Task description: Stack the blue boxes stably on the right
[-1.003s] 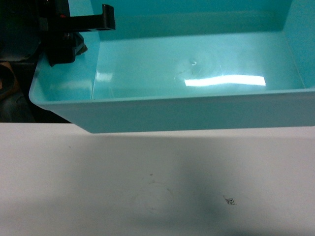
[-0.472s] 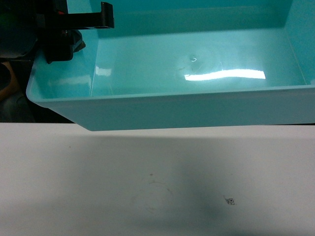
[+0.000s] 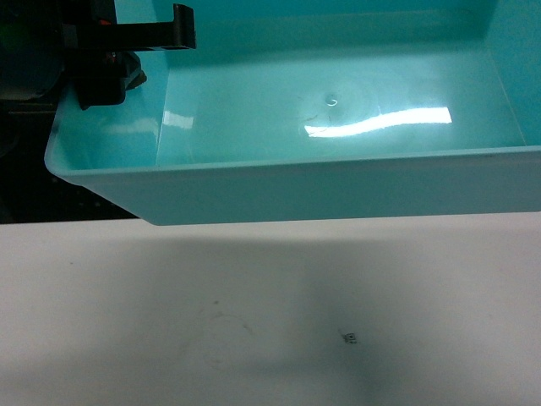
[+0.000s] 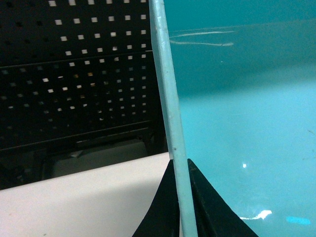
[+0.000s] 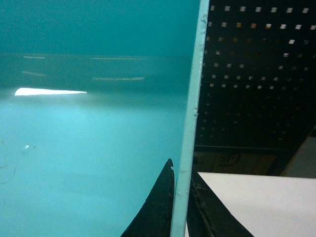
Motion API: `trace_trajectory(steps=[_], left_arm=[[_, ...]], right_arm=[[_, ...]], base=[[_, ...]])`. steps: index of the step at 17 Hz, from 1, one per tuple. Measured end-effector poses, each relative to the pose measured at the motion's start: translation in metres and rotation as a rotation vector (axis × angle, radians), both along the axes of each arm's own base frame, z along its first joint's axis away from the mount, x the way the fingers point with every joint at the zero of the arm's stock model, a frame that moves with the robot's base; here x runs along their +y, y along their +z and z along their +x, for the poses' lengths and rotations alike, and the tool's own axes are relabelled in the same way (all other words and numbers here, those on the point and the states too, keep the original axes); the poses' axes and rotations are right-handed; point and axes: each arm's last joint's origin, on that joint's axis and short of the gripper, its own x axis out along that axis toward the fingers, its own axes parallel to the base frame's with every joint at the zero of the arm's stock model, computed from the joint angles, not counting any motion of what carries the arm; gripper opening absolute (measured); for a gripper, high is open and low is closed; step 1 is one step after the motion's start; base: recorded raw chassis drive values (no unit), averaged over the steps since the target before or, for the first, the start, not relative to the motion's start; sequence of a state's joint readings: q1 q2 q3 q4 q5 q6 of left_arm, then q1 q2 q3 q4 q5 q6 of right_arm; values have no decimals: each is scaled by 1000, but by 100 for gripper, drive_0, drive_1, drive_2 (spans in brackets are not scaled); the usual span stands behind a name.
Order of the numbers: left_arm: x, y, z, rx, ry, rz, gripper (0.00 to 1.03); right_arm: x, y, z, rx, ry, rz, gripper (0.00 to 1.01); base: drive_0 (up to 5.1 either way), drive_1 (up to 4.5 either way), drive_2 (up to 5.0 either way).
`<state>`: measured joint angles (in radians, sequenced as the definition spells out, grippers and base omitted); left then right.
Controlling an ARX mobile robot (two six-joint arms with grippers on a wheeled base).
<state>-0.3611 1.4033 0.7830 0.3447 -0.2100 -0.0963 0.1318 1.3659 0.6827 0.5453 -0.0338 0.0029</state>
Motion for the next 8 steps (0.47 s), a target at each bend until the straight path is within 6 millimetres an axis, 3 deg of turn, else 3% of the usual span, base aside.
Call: trace_trajectory(steps=[8], left_arm=[[0,0,0,0,-1,0,2]], right_arm=[[0,0,0,0,0,0,7]], base=[[-169,-169,-169]])
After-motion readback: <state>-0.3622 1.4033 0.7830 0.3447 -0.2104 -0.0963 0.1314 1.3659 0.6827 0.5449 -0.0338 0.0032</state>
